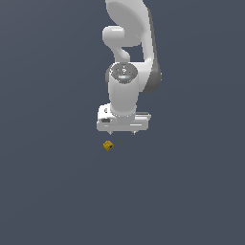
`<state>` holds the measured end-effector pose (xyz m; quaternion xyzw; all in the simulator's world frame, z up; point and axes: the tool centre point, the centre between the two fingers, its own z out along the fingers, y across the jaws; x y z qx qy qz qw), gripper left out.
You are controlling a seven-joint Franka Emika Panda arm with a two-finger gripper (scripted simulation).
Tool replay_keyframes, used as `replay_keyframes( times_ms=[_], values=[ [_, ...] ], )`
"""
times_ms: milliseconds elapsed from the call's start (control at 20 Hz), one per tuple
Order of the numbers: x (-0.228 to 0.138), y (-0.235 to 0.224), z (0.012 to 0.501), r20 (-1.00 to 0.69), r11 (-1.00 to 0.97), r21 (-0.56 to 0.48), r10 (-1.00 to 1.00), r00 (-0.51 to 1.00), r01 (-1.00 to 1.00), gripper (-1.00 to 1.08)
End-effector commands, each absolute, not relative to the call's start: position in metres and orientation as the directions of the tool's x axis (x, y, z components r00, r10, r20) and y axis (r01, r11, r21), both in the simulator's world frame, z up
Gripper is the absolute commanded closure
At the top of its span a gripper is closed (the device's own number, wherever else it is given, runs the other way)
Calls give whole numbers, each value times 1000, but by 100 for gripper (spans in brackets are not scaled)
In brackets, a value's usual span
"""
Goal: Pick up the object and move it to a goal position.
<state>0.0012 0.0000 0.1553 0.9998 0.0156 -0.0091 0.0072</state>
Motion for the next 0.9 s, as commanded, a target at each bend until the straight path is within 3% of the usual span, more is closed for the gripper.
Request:
replay_keyframes(
  times_ms=[0, 850],
  values=[
    [1, 0, 155, -18, -999, 14, 31, 999, 31, -92],
    [15, -28, 178, 37, -999, 31, -19, 999, -20, -92]
  ],
)
